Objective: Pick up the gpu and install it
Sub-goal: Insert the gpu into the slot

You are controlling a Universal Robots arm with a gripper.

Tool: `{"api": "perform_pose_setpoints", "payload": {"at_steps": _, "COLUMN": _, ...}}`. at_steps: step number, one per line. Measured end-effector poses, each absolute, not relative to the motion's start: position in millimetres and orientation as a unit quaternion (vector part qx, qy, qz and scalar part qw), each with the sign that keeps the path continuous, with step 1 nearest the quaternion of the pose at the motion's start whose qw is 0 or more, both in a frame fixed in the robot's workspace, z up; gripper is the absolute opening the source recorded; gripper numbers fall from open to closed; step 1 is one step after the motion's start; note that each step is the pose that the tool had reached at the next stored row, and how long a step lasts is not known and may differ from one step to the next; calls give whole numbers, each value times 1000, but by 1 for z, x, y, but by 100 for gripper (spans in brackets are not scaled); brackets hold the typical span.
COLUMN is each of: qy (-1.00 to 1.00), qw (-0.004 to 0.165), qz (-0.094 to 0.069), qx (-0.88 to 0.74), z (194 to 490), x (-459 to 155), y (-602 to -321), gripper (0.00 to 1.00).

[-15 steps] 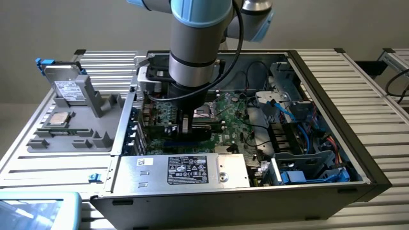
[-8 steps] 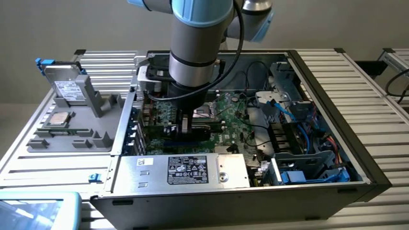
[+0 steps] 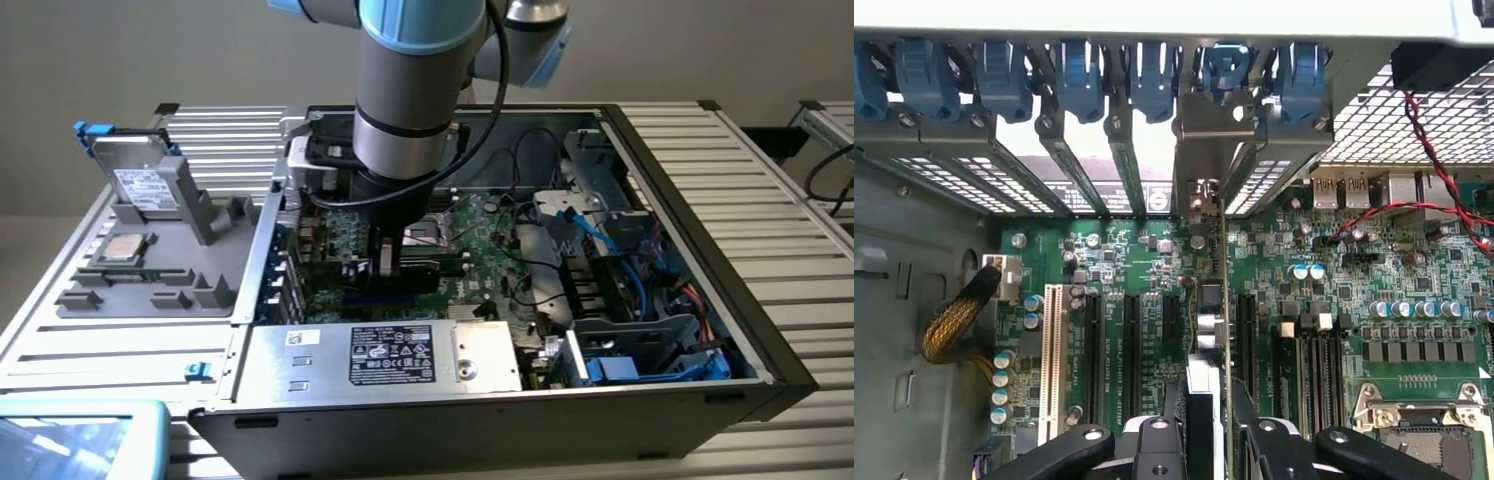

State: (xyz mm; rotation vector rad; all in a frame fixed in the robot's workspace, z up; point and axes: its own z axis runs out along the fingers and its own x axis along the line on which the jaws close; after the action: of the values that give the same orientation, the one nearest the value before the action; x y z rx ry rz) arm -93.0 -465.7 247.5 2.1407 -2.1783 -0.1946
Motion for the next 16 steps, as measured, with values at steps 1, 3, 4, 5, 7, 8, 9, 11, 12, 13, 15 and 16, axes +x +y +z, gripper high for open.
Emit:
{"api": "perform_pose_setpoints", "payload": {"at_steps": 1, "qy": -711, "qw": 41, "qz": -64, "qx": 699, "z": 247, "x": -93, "y": -466, "gripper": 28}}
{"api": "perform_pose_setpoints", "payload": {"at_steps": 3, "qy": -711, "qw": 41, "qz": -64, "qx": 699, "z": 247, "x": -93, "y": -466, "gripper": 28}}
{"api": "perform_pose_setpoints", "payload": {"at_steps": 4, "qy": -711, "qw": 41, "qz": -64, "qx": 699, "z": 247, "x": -93, "y": -466, "gripper": 28}}
{"api": "perform_pose_setpoints", "payload": {"at_steps": 5, "qy": -711, "qw": 41, "qz": -64, "qx": 699, "z": 247, "x": -93, "y": -466, "gripper": 28}}
{"api": "perform_pose_setpoints", "payload": {"at_steps": 7, "qy": -711, "qw": 41, "qz": -64, "qx": 699, "z": 247, "x": -93, "y": -466, "gripper": 28}}
{"api": "perform_pose_setpoints", "payload": {"at_steps": 8, "qy": -711, "qw": 41, "qz": -64, "qx": 699, "z": 247, "x": -92, "y": -466, "gripper": 28}}
{"api": "perform_pose_setpoints", "payload": {"at_steps": 9, "qy": -711, "qw": 41, "qz": -64, "qx": 699, "z": 247, "x": -92, "y": -466, "gripper": 28}}
{"api": "perform_pose_setpoints", "payload": {"at_steps": 11, "qy": -711, "qw": 41, "qz": -63, "qx": 699, "z": 247, "x": -92, "y": -466, "gripper": 28}}
{"api": "perform_pose_setpoints", "payload": {"at_steps": 12, "qy": -711, "qw": 41, "qz": -64, "qx": 699, "z": 247, "x": -92, "y": -466, "gripper": 28}}
{"api": "perform_pose_setpoints", "payload": {"at_steps": 13, "qy": -711, "qw": 43, "qz": -65, "qx": 699, "z": 247, "x": -92, "y": -466, "gripper": 28}}
{"api": "perform_pose_setpoints", "payload": {"at_steps": 15, "qy": -711, "qw": 44, "qz": -67, "qx": 699, "z": 246, "x": -92, "y": -466, "gripper": 28}}
{"api": "perform_pose_setpoints", "payload": {"at_steps": 16, "qy": -711, "qw": 45, "qz": -68, "qx": 698, "z": 246, "x": -91, "y": -466, "gripper": 28}}
